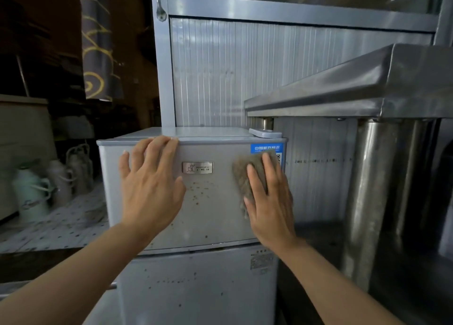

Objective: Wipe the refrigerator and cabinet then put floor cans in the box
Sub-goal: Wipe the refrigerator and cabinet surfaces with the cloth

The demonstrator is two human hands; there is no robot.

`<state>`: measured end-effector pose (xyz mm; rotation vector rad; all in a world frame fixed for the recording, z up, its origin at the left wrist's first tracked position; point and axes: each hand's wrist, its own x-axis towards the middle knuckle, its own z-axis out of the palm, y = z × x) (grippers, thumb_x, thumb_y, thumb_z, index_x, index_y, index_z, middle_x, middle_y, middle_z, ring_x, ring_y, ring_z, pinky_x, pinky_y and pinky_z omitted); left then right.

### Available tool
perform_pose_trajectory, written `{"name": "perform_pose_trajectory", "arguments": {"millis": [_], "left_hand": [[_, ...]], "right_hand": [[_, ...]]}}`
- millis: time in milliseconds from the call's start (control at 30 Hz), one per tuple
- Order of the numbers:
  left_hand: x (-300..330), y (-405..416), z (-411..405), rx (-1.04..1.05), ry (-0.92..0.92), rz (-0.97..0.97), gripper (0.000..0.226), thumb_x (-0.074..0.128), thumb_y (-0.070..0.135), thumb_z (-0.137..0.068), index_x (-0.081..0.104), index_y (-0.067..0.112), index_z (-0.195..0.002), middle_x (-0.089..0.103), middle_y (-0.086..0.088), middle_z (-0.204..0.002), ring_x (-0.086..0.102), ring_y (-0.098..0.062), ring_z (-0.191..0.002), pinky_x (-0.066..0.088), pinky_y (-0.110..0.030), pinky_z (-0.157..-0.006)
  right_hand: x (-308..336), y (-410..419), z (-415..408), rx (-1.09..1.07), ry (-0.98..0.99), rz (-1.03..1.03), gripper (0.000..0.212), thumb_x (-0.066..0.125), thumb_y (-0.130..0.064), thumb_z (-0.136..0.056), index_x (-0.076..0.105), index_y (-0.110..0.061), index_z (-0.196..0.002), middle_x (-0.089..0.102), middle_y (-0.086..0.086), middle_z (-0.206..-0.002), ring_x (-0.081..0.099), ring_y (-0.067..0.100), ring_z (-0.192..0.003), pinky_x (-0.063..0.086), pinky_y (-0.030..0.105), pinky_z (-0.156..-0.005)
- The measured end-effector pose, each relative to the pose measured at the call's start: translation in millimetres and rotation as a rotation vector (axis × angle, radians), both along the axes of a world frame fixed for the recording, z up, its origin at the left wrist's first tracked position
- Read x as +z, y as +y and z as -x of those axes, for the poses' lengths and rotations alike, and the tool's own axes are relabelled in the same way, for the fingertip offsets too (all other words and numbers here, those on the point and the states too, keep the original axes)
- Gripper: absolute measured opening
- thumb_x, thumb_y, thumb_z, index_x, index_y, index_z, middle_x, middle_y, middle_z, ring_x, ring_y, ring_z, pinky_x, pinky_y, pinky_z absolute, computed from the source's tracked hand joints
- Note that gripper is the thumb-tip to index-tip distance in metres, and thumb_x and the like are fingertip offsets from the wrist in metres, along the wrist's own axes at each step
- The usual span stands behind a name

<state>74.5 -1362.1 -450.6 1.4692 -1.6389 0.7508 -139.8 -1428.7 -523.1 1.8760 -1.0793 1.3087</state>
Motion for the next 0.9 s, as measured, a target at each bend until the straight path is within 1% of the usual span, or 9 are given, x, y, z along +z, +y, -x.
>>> {"name": "perform_pose_trajectory", "arguments": {"millis": [100, 200, 367, 467, 567, 633, 700, 800, 900], "left_hand": [[-2, -2, -2, 0.012, -0.024, 0.016, 0.066, 0.065, 0.024, -0.077, 0.04, 0.012, -0.137, 0.042, -0.008, -0.139, 0.031, -0.031, -0.131, 0.027, -0.055, -0.106], [-5, -4, -3, 0.012, -0.032, 0.037, 0.065, 0.058, 0.027, -0.078, 0.039, 0.013, -0.138, 0.041, -0.008, -0.14, 0.029, -0.031, -0.131, 0.028, -0.056, -0.105], [-2, 2, -5, 0.006, -0.057, -0.021, 0.07, 0.06, 0.018, -0.077, 0.034, 0.014, -0.142, 0.036, -0.007, -0.144, 0.026, -0.03, -0.134, 0.024, -0.057, -0.107], [5, 7, -15, -0.013, -0.145, -0.055, 0.073, 0.058, 0.014, -0.076, 0.031, 0.016, -0.143, 0.035, -0.004, -0.146, 0.026, -0.027, -0.134, 0.022, -0.057, -0.109], [10, 9, -32, 0.013, -0.168, -0.033, 0.07, 0.06, 0.013, -0.075, 0.036, 0.016, -0.14, 0.038, -0.003, -0.144, 0.03, -0.027, -0.133, 0.018, -0.055, -0.111], [10, 7, -43, 0.043, -0.068, -0.015, 0.067, 0.06, 0.013, -0.075, 0.037, 0.016, -0.138, 0.038, -0.004, -0.143, 0.028, -0.027, -0.133, 0.015, -0.054, -0.111], [7, 4, -52, 0.059, -0.008, -0.009, 0.066, 0.06, 0.015, -0.078, 0.035, 0.018, -0.139, 0.038, -0.003, -0.143, 0.026, -0.026, -0.135, 0.014, -0.055, -0.112], [0, -2, -58, 0.038, -0.005, 0.02, 0.066, 0.058, 0.015, -0.079, 0.034, 0.018, -0.141, 0.038, -0.004, -0.142, 0.025, -0.026, -0.136, 0.016, -0.056, -0.111], [-1, -4, -56, 0.017, 0.013, 0.051, 0.066, 0.056, 0.012, -0.078, 0.035, 0.017, -0.14, 0.039, -0.004, -0.142, 0.026, -0.026, -0.135, 0.018, -0.057, -0.109]], "right_hand": [[40, -7, -16, 0.0, 0.0, 0.08, 0.066, 0.044, -0.03, -0.089, 0.017, -0.021, -0.149, 0.011, 0.009, -0.155, 0.012, 0.031, -0.144, 0.02, 0.05, -0.115], [32, -9, -32, -0.005, -0.069, 0.12, 0.065, 0.046, -0.032, -0.089, 0.019, -0.022, -0.148, 0.015, 0.007, -0.154, 0.013, 0.032, -0.144, 0.02, 0.052, -0.115], [-56, 5, -35, 0.011, 0.369, 0.12, 0.08, 0.073, -0.025, -0.072, 0.032, -0.024, -0.141, 0.024, 0.005, -0.151, 0.023, 0.035, -0.139, 0.021, 0.048, -0.114], [-55, 9, -28, 0.007, 0.488, 0.117, 0.079, 0.073, -0.021, -0.072, 0.034, -0.023, -0.14, 0.025, 0.005, -0.15, 0.026, 0.033, -0.138, 0.023, 0.044, -0.112], [-8, 7, -35, 0.022, 0.339, 0.117, 0.079, 0.066, -0.019, -0.075, 0.025, -0.02, -0.143, 0.017, 0.009, -0.151, 0.019, 0.031, -0.141, 0.019, 0.046, -0.116], [35, 4, -49, 0.041, 0.13, 0.105, 0.073, 0.06, -0.025, -0.083, 0.021, -0.019, -0.145, 0.012, 0.01, -0.152, 0.016, 0.031, -0.142, 0.024, 0.052, -0.115], [60, 2, -66, 0.068, 0.03, 0.108, 0.062, 0.045, -0.032, -0.091, 0.021, -0.018, -0.146, 0.012, 0.009, -0.153, 0.014, 0.031, -0.143, 0.021, 0.052, -0.115], [46, -3, -81, 0.039, 0.069, 0.174, 0.061, 0.047, -0.032, -0.091, 0.024, -0.02, -0.145, 0.015, 0.006, -0.153, 0.014, 0.033, -0.143, 0.017, 0.049, -0.116], [-7, -2, -81, 0.026, 0.226, 0.218, 0.063, 0.052, -0.029, -0.086, 0.03, -0.023, -0.144, 0.02, 0.003, -0.153, 0.016, 0.036, -0.142, 0.017, 0.048, -0.114]]}}
